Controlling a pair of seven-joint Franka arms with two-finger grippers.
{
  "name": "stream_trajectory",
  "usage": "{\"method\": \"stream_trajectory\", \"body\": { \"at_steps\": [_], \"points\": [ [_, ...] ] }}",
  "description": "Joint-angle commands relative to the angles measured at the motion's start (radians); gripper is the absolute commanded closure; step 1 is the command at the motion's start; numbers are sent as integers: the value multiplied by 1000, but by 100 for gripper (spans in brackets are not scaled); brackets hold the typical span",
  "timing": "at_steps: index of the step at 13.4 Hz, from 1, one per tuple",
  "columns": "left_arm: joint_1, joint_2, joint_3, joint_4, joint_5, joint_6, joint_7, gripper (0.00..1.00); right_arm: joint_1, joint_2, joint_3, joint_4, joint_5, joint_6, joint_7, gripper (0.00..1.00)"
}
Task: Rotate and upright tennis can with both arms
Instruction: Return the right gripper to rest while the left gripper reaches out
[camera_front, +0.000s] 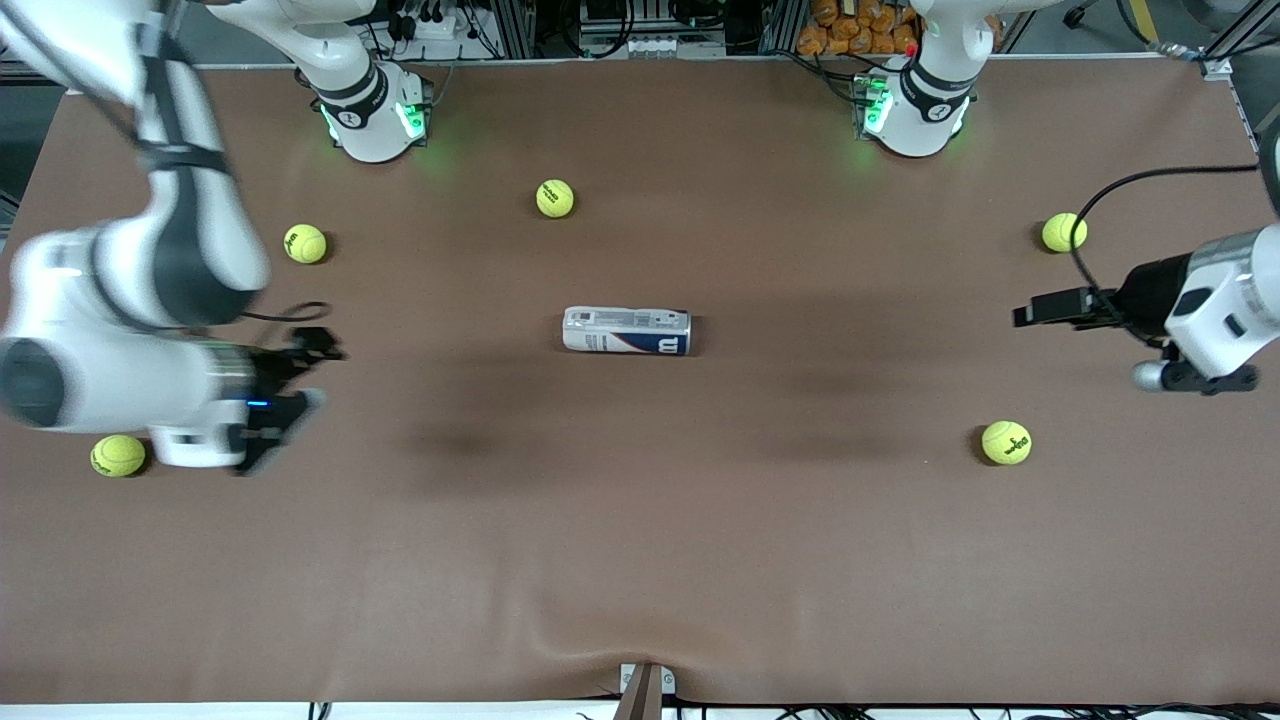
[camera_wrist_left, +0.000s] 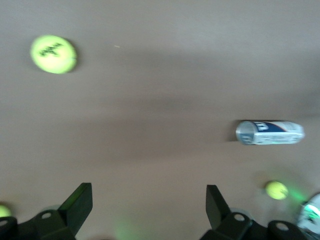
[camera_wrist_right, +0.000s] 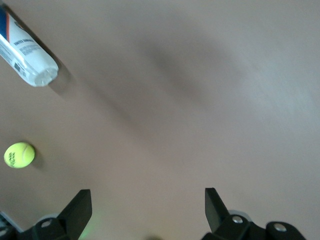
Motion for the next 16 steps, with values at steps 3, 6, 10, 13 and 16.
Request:
{"method": "stream_trajectory", "body": {
  "at_steps": [3,6,10,13,16],
  "points": [
    [-13,101,-12,6,-194,-15,18,0,-77,-194,16,-38,17,-151,139,0],
    [-15,144,-46,-14,-271,-10,88,0,-67,-310,-12,-95,3,-241,345,0],
    [-15,170,-66,-71,-389,18,103,0,-31,-389,-81,-97,-43,-268,411,0],
    [-15,243,-78,-86,-459,41,209,0,-62,-380,-79,-50,-78,-270,414,0],
    [-13,343,-78,-124,-630,47,392,0,-67,-380,-79,-40,-81,-268,420,0]
  ]
}}
